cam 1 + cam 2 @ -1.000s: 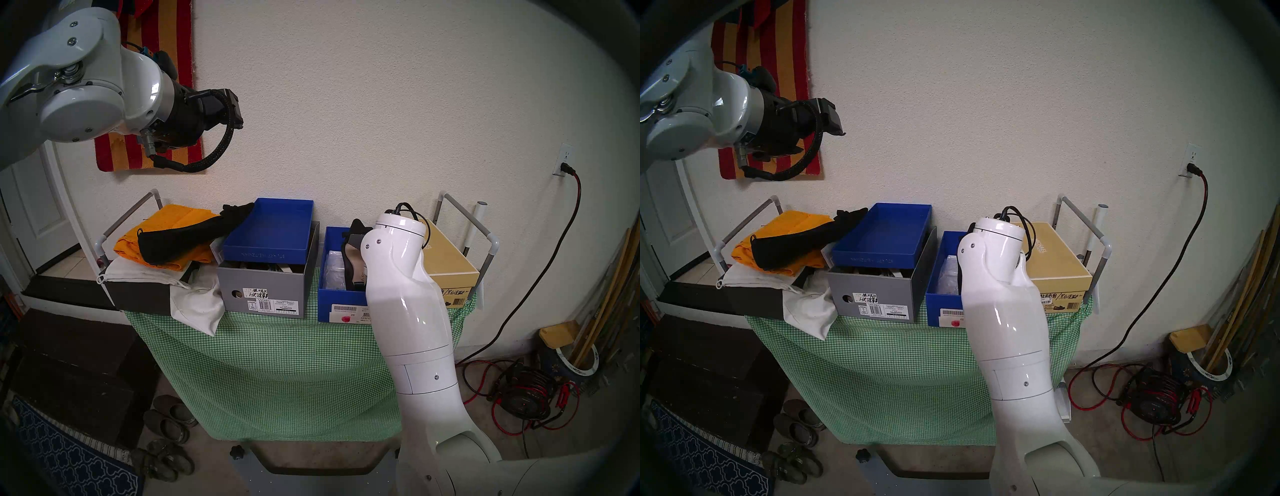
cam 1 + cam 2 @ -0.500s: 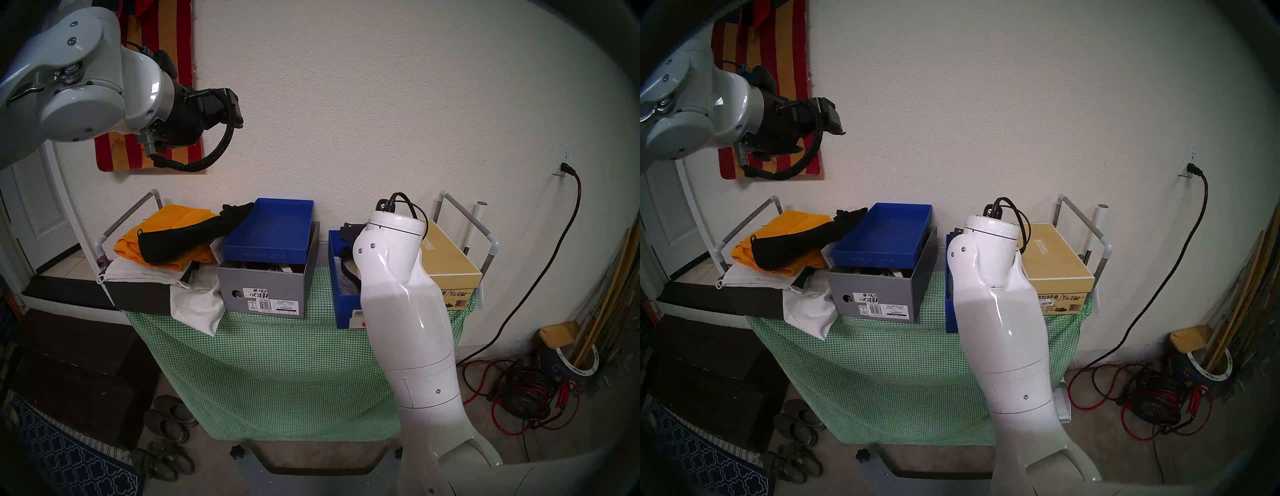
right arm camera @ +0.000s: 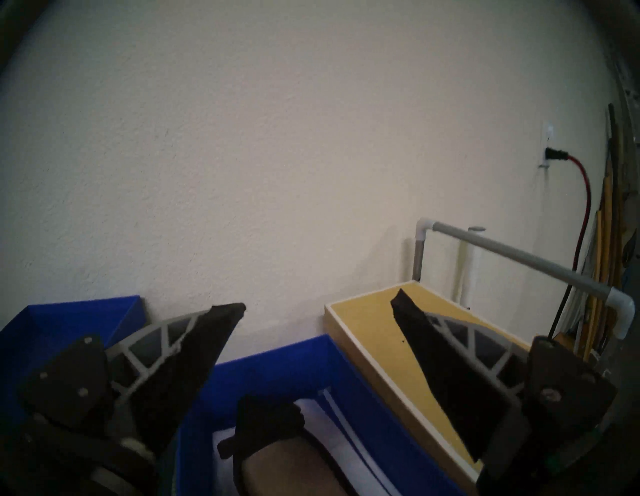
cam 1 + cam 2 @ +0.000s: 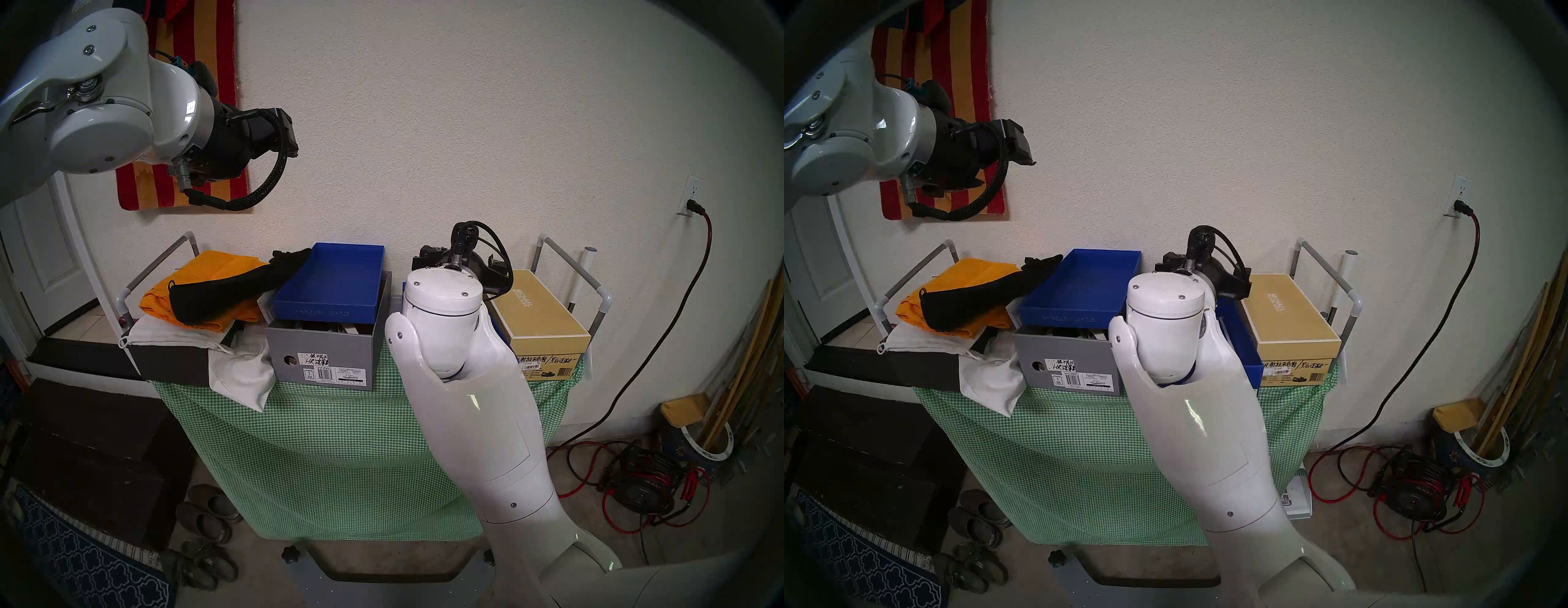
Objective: Put shoes into shoe box
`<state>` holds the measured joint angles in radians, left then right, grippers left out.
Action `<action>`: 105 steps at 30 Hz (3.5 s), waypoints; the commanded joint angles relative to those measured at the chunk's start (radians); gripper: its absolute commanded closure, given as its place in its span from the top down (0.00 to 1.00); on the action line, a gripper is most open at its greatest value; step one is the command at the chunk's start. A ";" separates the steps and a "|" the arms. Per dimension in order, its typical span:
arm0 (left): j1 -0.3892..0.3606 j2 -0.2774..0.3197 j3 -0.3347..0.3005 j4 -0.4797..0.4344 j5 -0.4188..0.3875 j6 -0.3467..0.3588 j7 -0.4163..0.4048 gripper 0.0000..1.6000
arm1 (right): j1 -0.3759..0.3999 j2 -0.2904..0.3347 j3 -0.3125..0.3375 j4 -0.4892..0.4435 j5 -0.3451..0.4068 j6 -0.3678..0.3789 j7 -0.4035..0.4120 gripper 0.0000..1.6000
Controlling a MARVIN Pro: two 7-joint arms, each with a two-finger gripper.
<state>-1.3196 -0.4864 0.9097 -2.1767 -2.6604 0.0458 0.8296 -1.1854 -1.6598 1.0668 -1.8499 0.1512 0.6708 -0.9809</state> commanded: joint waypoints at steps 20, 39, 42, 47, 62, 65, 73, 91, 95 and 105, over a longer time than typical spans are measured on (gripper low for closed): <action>0.001 -0.004 0.002 0.003 -0.005 -0.003 0.002 1.00 | 0.138 0.218 0.119 0.045 -0.151 -0.343 0.078 1.00; -0.117 0.136 0.049 0.001 0.013 0.106 0.080 1.00 | 0.180 0.190 0.198 0.048 -0.085 -0.337 0.125 1.00; -0.155 0.175 0.085 -0.015 -0.022 0.117 0.065 1.00 | 0.181 0.190 0.200 0.048 -0.081 -0.335 0.127 1.00; -0.219 0.230 0.150 -0.033 -0.078 0.137 0.020 1.00 | 0.181 0.189 0.203 0.048 -0.079 -0.334 0.129 1.00; -0.266 0.334 0.323 0.067 -0.034 0.381 -0.155 1.00 | 0.182 0.188 0.205 0.047 -0.074 -0.331 0.131 1.00; -0.280 0.347 0.351 0.089 0.033 0.446 -0.200 1.00 | 0.182 0.188 0.204 0.047 -0.074 -0.330 0.131 1.00; -0.246 0.365 0.377 0.154 0.102 0.587 -0.347 1.00 | 0.183 0.187 0.204 0.047 -0.074 -0.329 0.129 1.00; -0.009 0.195 0.368 0.215 0.299 0.492 -0.662 1.00 | 0.183 0.185 0.205 0.048 -0.077 -0.329 0.129 1.00; 0.020 0.170 0.351 0.235 0.314 0.475 -0.692 1.00 | 0.183 0.185 0.205 0.048 -0.077 -0.329 0.129 1.00; 0.145 0.056 0.303 0.280 0.316 0.410 -0.774 1.00 | 0.183 0.185 0.205 0.048 -0.078 -0.328 0.129 1.00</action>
<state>-1.2806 -0.3248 1.2517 -1.9222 -2.3395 0.4959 0.0999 -1.0019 -1.4744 1.2728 -1.8018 0.0726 0.3443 -0.8524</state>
